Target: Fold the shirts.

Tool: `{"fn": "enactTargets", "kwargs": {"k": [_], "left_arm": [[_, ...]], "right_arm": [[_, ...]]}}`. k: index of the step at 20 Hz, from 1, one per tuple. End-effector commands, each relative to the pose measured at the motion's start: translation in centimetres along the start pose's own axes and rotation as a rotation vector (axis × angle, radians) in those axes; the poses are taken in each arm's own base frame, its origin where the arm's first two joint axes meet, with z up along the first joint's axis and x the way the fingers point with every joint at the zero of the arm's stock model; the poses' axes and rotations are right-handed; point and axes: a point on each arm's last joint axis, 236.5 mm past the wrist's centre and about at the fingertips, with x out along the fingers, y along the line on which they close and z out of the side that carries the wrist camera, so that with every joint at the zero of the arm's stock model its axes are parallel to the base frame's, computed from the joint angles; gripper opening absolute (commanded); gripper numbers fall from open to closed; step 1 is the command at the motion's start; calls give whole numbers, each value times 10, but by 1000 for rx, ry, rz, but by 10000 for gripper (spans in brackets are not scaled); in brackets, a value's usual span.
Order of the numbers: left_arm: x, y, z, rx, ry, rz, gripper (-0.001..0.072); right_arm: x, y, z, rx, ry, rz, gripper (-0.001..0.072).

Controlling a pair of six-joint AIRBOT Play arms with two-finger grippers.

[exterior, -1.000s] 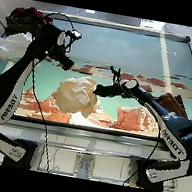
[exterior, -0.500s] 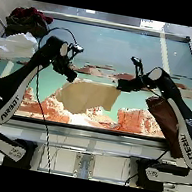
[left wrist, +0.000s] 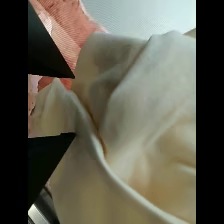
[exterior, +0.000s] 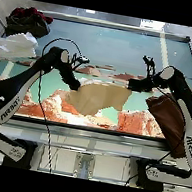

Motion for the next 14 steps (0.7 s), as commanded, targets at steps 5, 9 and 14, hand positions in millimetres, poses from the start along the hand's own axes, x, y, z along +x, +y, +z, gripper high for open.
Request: {"fn": "enactTargets", "kwargs": {"k": [5, 9, 14], "left_arm": [[-13, -4, -11, 63, -66, -210, 375], [-15, -13, -3, 95, -123, -290, 377], [13, -23, -29, 80, 22, -403, 442]], "right_arm": [[-1, -2, 1, 4, -3, -6, 32], [-1, 1, 7, 22, -29, 6, 33], [-1, 1, 7, 37, -30, 8, 33]]}}
